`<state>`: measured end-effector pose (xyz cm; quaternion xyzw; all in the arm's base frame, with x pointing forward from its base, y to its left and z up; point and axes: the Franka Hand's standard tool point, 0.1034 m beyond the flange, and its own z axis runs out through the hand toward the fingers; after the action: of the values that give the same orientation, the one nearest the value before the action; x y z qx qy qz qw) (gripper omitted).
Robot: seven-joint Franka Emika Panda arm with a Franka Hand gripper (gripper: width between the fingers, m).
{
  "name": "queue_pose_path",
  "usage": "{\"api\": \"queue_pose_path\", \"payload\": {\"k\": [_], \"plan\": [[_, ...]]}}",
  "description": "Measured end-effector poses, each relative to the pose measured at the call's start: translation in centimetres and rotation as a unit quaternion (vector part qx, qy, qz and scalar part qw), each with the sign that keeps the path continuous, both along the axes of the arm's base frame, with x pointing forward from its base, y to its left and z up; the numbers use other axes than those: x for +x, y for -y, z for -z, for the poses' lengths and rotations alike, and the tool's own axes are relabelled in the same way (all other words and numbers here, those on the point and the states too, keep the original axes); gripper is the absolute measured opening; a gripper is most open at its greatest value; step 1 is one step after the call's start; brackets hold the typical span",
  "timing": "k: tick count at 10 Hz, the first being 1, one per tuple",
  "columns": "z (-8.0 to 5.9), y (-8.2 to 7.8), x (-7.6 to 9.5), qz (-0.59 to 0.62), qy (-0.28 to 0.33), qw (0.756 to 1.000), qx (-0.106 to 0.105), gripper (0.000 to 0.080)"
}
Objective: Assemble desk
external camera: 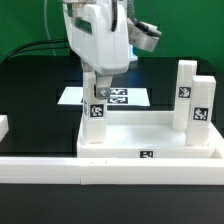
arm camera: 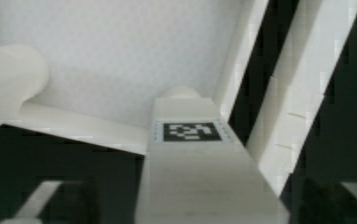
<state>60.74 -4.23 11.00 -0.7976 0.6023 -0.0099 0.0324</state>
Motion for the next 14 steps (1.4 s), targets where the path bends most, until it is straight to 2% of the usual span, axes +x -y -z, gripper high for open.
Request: {"api": "queue_pose_path", "payload": {"k": [1, 2, 6, 9, 10, 12, 14], "plan": [[0.0, -0.24, -0.01, -0.015, -0.001, 1.0, -0.001, 0.0625], [-0.06, -0.32, 0.07, -0.083, 0.003, 0.997, -0.006, 0.0642], [0.03, -0.16, 0.03, -0.226, 0.012, 0.974, -0.011, 0.0649], [0.04, -0.15, 0.02, -0.32, 0.016, 0.947, -0.017, 0.0649], [-0.02, -0.14, 0.07, -0.392, 0.012, 0.92, -0.03, 0.0649], [0.0, 0.1, 0.03, -0.466, 0.013, 0.884, -0.033, 0.0649], [0.03, 0.26, 0.05, -0.554, 0.011, 0.831, -0.044, 0.0649]]}}
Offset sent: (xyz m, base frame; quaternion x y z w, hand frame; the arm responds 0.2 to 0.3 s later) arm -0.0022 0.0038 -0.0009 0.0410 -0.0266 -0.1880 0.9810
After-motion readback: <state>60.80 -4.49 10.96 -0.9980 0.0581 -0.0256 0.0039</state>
